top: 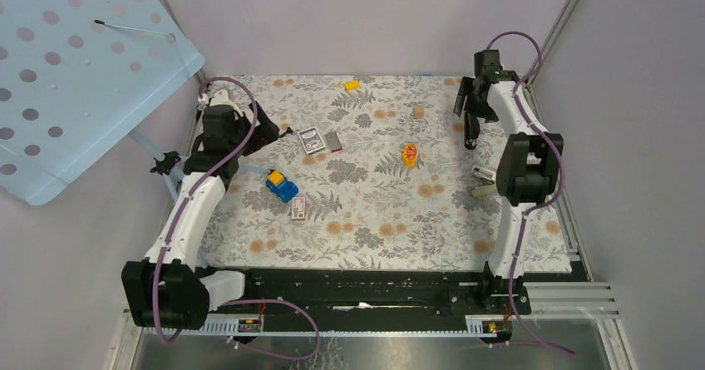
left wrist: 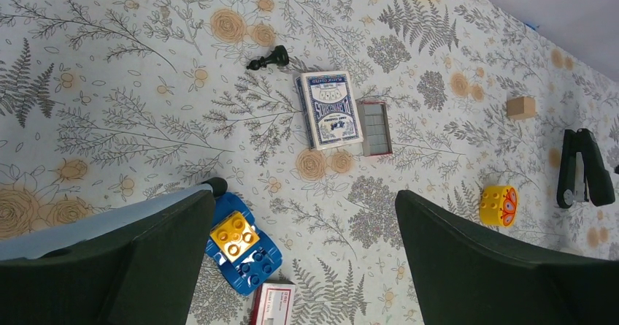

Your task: Unload the staples from the stapler

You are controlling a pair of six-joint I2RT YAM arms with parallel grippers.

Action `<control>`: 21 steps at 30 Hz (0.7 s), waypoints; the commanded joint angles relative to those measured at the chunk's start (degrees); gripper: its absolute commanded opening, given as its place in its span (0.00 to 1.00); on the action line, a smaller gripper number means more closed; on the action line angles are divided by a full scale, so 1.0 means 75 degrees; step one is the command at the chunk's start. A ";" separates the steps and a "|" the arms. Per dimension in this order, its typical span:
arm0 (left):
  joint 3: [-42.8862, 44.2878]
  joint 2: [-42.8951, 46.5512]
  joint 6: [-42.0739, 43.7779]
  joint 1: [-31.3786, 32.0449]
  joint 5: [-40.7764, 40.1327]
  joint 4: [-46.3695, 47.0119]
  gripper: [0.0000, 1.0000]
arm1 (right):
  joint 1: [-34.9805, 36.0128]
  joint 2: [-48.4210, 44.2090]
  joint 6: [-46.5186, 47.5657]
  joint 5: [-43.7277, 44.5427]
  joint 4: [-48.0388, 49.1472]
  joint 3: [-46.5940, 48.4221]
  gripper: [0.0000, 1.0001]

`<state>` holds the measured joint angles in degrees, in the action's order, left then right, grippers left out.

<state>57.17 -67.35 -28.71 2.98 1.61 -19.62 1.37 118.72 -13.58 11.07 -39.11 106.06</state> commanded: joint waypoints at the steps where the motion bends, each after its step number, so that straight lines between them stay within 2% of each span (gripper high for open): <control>1: 0.0007 -0.0004 -0.0070 -0.0023 0.0175 0.0376 0.99 | -0.0317 0.0943 0.0677 -0.0535 -0.0768 0.1179 0.81; 9: -0.0016 -0.0093 0.0004 -0.0023 0.0477 0.0515 0.99 | -0.0697 0.2442 0.0956 -0.1414 -0.1333 0.3065 0.71; 21: -0.0028 -0.0078 0.0095 -0.0023 0.0452 0.0573 0.99 | -0.0765 0.3057 0.1168 -0.1675 -0.1494 0.3443 0.68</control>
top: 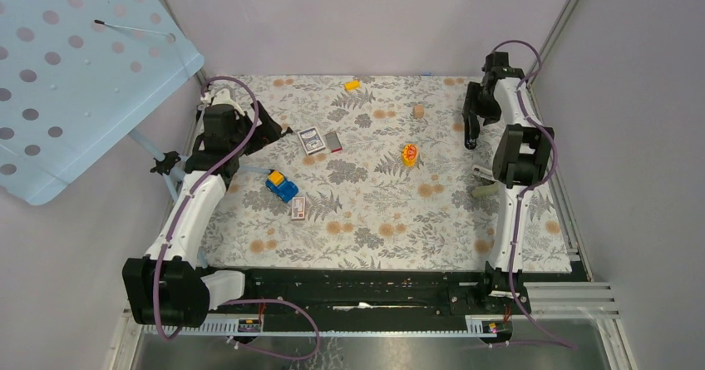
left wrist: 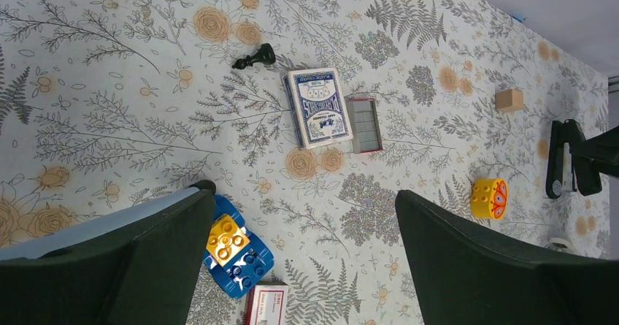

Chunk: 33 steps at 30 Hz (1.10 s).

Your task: Unload the staples from the stapler

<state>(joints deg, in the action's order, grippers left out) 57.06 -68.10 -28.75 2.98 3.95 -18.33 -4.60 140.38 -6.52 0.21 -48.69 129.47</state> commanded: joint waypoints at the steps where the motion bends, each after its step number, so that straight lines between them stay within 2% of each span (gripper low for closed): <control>1: -0.0014 0.0031 0.0096 -0.0023 0.0117 0.0404 0.99 | 0.0028 0.0213 0.0231 -0.0236 -0.0193 0.0346 0.68; 11: -0.0026 0.0019 0.0183 -0.0023 -0.0047 0.0405 0.99 | 0.0039 0.0602 0.0271 -0.0182 -0.0149 0.0687 0.55; 16: -0.0002 -0.0064 0.0213 -0.0066 -0.0054 0.0393 0.99 | 0.0045 0.0653 0.0319 -0.0135 -0.0143 0.0720 0.43; 21: 0.0009 -0.0107 0.0185 -0.0156 0.0036 0.0378 0.99 | 0.0039 0.0570 0.0314 -0.0344 -0.0164 0.0691 0.19; 24: -0.0002 -0.0086 0.0167 -0.0195 -0.0006 0.0381 0.99 | 0.0039 0.0327 0.0261 -0.0377 -0.0121 0.0573 0.01; 33: 0.0040 -0.0068 0.0003 -0.0386 -0.0725 0.0178 0.99 | 0.0039 -0.1869 -0.0504 0.0387 0.1022 -0.1193 0.00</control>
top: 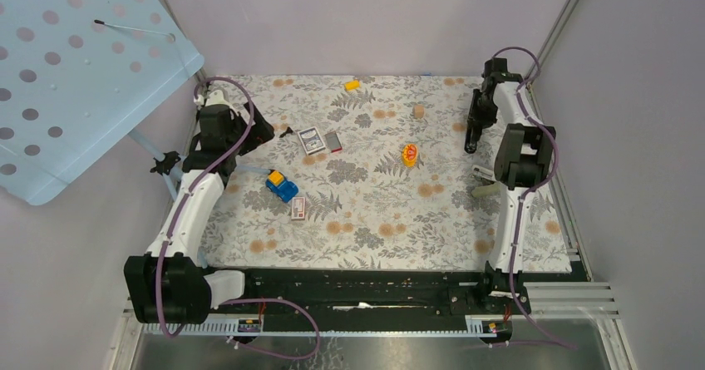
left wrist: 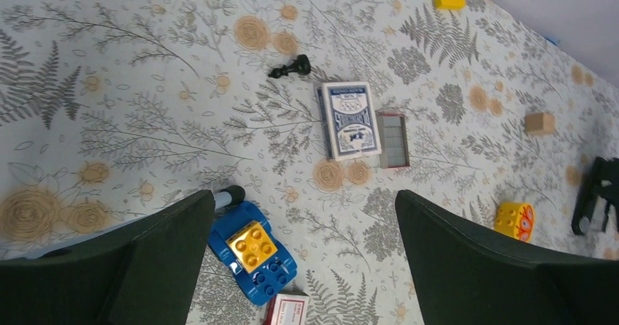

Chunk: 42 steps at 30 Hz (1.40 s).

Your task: Unload the staples from the stapler

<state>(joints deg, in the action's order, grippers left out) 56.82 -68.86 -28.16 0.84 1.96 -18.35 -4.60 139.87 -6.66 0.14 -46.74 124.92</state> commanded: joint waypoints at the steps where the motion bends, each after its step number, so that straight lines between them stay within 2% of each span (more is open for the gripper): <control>1: 0.0082 0.0036 -0.0091 -0.0100 -0.0585 0.0162 0.99 | 0.0039 -0.2153 -0.0590 0.0402 0.1016 -0.0907 0.00; 6: -0.0101 0.0244 -0.0337 -0.0100 -0.1152 0.0264 0.99 | 0.0039 -0.3529 -0.1045 0.0240 0.1915 -0.2271 0.00; 11: 0.0078 -0.0004 -0.0495 -0.0520 -0.0964 -0.0007 0.99 | 0.0042 -0.4181 -0.1244 0.0023 0.1919 -0.2623 0.00; 15: 0.0209 -0.0415 -0.0821 -0.1036 -0.0342 -0.0273 0.99 | 0.0049 -0.4695 -0.1371 -0.0004 0.1925 -0.2897 0.00; 18: 0.0223 -0.0656 -0.1017 -0.1449 0.0362 -0.0322 0.99 | 0.0077 -0.5093 -0.1493 -0.0483 0.1983 -0.3095 0.00; 26: -0.0053 -0.0147 -0.0515 -0.1405 0.1039 0.0239 0.99 | 0.0944 -0.5642 -0.1546 -0.0888 0.2073 -0.3316 0.00; 30: -0.0116 0.0158 -0.0118 -0.0594 0.0780 0.0536 0.99 | 0.1693 -0.5834 -0.1483 -0.0722 0.2057 -0.3380 0.00; 35: 0.0119 0.0171 0.0301 0.1024 0.0522 0.0811 0.98 | 0.2600 -0.6203 -0.1632 -0.1463 0.2450 -0.3950 0.00; 39: -0.0580 0.0553 0.0506 0.2315 0.0323 0.2298 0.99 | 0.3012 -0.6676 -0.1833 -0.2770 0.3220 -0.4837 0.00; 42: -0.1511 0.0987 0.0562 0.2729 0.0578 0.3648 0.99 | 0.3177 -0.7090 -0.1909 -0.3778 0.4017 -0.5777 0.00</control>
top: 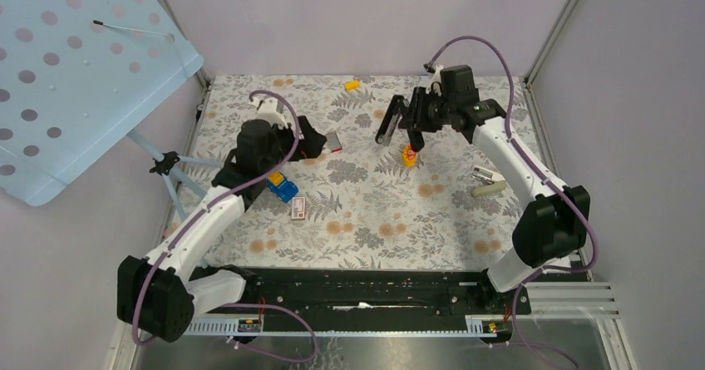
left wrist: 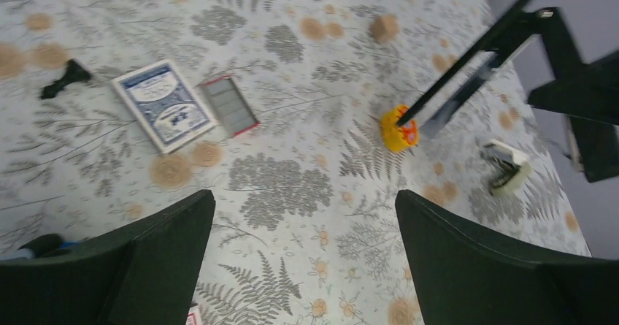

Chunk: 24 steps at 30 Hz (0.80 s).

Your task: Unload the staples from the stapler

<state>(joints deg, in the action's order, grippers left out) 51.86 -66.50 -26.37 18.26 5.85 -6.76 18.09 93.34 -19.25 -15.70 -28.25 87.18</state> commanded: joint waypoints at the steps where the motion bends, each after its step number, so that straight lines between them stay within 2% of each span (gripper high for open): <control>1: -0.1148 0.0783 0.0404 0.0513 0.0244 0.2489 0.99 | 0.0184 -0.1048 -0.0264 -0.1840 0.1783 -0.1080 0.00; 9: -0.1924 0.0968 0.1908 0.1726 0.0665 0.3512 0.97 | 0.0210 -0.2030 -0.0486 -0.2799 0.2691 -0.2903 0.00; 13: -0.2041 0.0719 0.2537 0.2553 0.0185 0.3813 0.93 | 0.0210 -0.2393 -0.0583 -0.2784 0.2726 -0.3253 0.00; 18: -0.2105 0.0097 0.3217 0.3520 -0.0980 0.4212 0.88 | 0.0206 -0.2657 -0.0547 -0.2849 0.2698 -0.3513 0.00; 24: -0.2179 -0.0452 0.3421 0.3717 -0.1556 0.4981 0.80 | 0.0207 -0.2641 -0.0163 -0.3115 0.2278 -0.3488 0.00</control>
<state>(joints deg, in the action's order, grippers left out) 35.83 -68.18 -4.03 45.98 -0.60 23.05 19.44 75.64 -22.37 -34.72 -13.47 60.12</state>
